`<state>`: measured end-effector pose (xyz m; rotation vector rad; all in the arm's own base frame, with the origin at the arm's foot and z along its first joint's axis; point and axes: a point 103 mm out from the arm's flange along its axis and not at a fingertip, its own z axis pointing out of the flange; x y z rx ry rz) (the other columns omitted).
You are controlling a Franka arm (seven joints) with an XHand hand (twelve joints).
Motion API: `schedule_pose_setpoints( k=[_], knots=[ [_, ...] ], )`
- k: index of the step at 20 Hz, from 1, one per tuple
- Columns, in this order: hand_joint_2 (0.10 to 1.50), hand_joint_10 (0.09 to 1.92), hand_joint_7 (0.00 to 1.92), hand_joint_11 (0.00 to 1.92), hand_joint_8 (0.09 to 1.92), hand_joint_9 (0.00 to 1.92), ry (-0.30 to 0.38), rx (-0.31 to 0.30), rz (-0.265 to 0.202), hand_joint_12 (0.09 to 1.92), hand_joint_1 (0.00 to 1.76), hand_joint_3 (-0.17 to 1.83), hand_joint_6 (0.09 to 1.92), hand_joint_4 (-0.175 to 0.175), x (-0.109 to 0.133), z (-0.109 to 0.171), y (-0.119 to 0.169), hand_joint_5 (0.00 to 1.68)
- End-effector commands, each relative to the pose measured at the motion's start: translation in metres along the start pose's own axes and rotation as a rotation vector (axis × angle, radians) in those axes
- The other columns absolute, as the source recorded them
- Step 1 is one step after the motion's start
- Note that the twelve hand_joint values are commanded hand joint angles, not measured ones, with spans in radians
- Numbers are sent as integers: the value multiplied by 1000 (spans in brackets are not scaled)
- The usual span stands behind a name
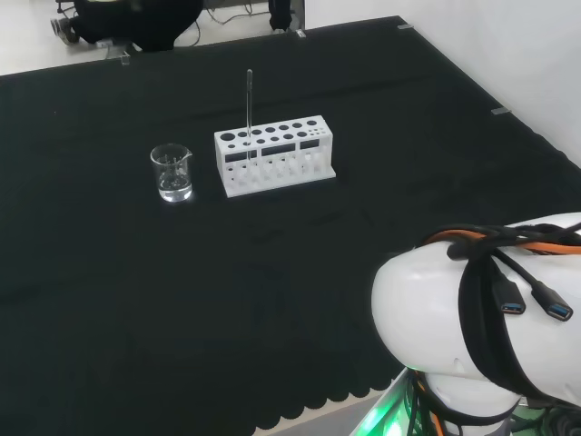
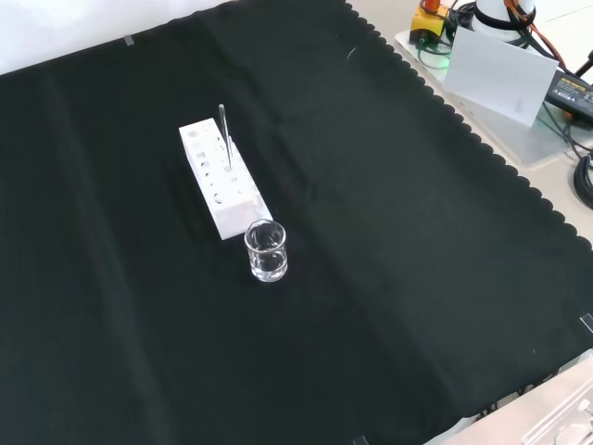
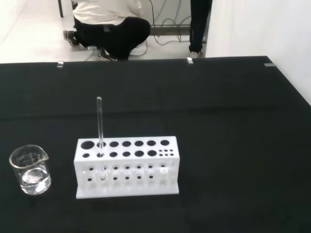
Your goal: Take the glass rod from the white test tube rack.
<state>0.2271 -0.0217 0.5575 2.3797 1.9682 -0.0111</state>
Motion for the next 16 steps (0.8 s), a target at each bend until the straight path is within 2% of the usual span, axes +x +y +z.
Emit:
schedule_pose_setpoints(
  k=[1,5,6,8,10,13,16],
  knots=[
    [829,87,0,0,741,302,-13,12,18,1024,703,488,87,-164,-2,1,0,160],
    [828,87,0,0,777,362,2,17,12,1254,699,493,87,-162,6,1,2,169],
    [825,164,0,0,790,334,3,28,11,1284,698,499,87,-162,9,3,5,173],
    [818,514,0,0,812,199,4,45,5,1314,696,516,87,-162,14,9,14,180],
    [811,749,0,0,824,106,8,56,-5,1327,691,531,87,-162,18,16,31,184],
    [807,844,4,0,837,73,-8,67,-40,1333,688,540,87,-163,30,23,53,191],
    [807,861,12,0,844,75,11,75,-59,1337,686,542,87,-163,39,28,73,198]
  ],
)
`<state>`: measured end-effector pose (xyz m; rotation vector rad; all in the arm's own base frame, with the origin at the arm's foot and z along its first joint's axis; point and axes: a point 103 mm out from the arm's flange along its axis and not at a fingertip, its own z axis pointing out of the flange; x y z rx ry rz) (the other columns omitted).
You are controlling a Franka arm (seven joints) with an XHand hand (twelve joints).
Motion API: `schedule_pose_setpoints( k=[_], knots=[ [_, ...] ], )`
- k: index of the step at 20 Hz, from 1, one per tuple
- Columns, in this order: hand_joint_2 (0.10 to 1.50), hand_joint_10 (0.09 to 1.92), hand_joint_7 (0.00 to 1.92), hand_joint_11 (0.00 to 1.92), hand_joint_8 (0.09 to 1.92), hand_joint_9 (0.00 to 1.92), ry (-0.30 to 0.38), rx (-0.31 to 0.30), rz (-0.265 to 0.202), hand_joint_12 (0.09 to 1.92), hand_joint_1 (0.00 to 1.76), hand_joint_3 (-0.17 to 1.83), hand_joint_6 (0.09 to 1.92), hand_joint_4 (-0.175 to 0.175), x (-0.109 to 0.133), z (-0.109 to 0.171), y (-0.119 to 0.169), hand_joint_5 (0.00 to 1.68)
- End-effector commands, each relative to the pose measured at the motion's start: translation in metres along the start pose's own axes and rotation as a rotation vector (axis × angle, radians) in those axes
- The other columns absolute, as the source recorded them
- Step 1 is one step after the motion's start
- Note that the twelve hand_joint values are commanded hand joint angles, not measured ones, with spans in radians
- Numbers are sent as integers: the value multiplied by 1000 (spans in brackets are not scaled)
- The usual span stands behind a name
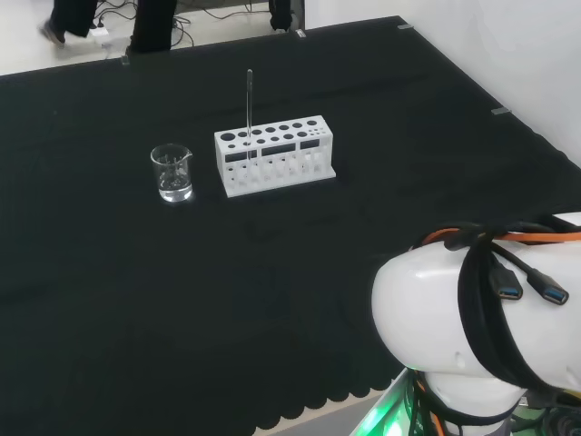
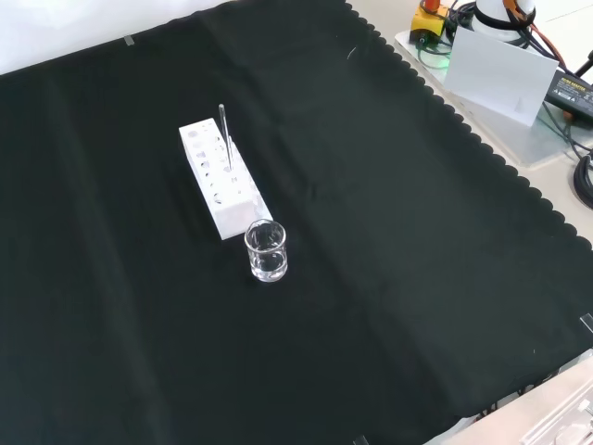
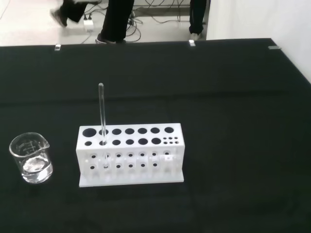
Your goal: Take the glass rod from the white test tube rack.
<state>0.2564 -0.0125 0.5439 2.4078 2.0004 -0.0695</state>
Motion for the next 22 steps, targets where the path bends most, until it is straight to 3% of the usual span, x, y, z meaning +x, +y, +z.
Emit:
schedule_pose_setpoints(
  k=[1,22],
  knots=[
    [807,864,15,0,846,77,12,19,-61,1338,685,543,87,-163,26,13,53,199],
    [816,879,77,0,867,131,10,83,-178,1339,633,546,87,-161,78,73,170,227]
  ],
)
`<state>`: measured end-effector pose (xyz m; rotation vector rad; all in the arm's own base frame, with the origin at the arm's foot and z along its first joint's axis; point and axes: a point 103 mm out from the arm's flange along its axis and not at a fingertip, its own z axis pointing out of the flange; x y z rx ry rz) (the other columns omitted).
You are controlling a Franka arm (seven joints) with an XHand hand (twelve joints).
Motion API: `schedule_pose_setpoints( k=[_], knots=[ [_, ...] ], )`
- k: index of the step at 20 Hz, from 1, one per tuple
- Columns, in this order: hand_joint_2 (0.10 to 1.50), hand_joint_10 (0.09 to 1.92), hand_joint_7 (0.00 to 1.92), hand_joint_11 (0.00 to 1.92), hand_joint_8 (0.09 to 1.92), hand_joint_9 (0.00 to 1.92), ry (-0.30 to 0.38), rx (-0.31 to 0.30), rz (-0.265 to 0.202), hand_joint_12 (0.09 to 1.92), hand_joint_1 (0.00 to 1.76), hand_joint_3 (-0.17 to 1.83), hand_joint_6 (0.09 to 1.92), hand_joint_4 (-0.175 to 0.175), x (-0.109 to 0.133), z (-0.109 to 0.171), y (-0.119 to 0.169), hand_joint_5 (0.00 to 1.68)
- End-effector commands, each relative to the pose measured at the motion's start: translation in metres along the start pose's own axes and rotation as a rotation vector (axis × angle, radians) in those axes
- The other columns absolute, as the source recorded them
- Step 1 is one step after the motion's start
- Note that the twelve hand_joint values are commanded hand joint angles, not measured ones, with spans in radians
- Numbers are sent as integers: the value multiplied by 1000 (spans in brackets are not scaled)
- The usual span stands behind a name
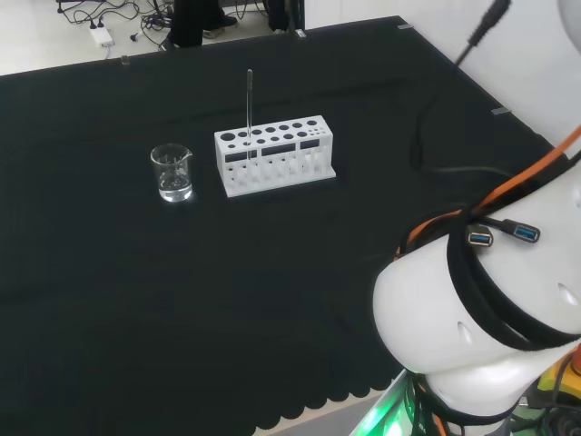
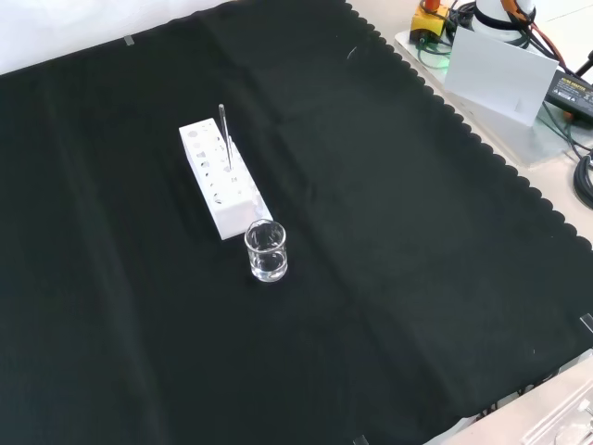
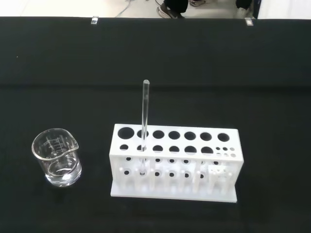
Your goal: Take the glass rod from the white test tube rack.
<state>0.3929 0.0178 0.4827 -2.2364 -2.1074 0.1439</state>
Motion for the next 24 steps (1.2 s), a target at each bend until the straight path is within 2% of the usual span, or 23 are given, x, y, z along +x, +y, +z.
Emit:
schedule_pose_setpoints(
  k=[1,8,15,24],
  knots=[
    [814,878,78,0,867,132,0,-1,-61,1338,635,545,87,-161,17,17,50,229],
    [810,873,94,0,865,153,10,25,-104,1400,641,541,87,-165,21,43,83,246],
    [809,875,109,8,867,173,33,30,-147,1423,652,540,87,-167,27,55,110,257],
    [815,879,159,70,877,227,42,34,-171,1415,659,541,87,-168,27,81,133,275]
  ],
)
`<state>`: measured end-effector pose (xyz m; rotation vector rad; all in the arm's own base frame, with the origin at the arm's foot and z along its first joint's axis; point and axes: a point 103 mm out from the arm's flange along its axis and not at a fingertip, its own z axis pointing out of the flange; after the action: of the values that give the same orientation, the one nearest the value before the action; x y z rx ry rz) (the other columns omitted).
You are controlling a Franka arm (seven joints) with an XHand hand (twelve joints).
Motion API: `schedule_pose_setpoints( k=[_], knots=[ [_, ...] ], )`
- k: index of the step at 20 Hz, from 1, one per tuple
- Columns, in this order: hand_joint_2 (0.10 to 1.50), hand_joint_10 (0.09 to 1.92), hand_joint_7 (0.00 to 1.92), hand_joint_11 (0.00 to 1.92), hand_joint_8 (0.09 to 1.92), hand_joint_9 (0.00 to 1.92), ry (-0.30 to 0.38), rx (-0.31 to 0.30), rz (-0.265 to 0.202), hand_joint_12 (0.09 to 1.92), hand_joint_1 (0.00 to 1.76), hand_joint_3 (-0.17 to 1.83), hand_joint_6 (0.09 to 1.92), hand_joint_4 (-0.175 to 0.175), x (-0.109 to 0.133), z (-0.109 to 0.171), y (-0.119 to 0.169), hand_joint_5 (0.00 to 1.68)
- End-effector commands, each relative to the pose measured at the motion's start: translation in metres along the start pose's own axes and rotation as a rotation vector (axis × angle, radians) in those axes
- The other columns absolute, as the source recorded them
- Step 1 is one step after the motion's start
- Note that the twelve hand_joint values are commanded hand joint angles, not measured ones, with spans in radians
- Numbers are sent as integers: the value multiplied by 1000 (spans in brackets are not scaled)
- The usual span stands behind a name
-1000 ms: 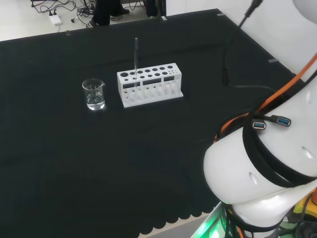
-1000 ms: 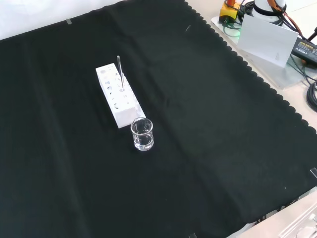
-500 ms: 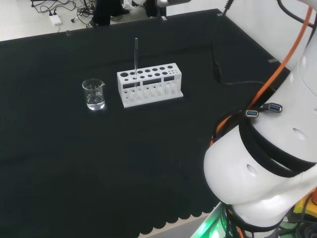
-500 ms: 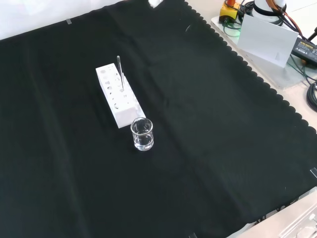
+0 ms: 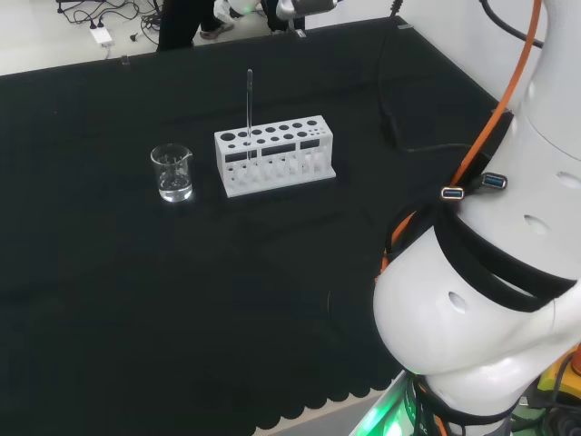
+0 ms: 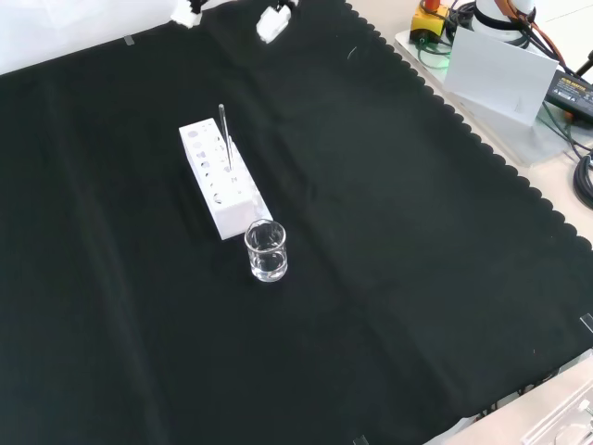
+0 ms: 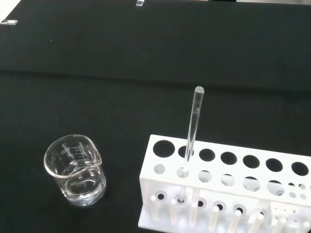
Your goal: Take the glass rod from the white test tube rack.
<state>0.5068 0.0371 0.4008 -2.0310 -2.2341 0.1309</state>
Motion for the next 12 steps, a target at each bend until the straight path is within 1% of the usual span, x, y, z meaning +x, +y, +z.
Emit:
schedule_pose_setpoints(
  k=[1,7,9,10,12],
  knots=[
    [816,880,165,74,878,232,4,3,-14,1414,659,541,87,-168,-4,15,15,279],
    [820,877,185,91,878,250,-2,34,-3,1409,658,540,87,-169,-8,30,20,289],
    [822,876,188,94,877,253,21,78,1,1407,657,539,87,-169,-8,34,21,290],
    [822,875,190,95,877,255,28,82,17,1406,656,539,87,-169,-8,43,21,291],
    [823,875,194,98,877,260,-1,82,19,1405,656,539,87,-169,-18,51,24,291]
  ],
)
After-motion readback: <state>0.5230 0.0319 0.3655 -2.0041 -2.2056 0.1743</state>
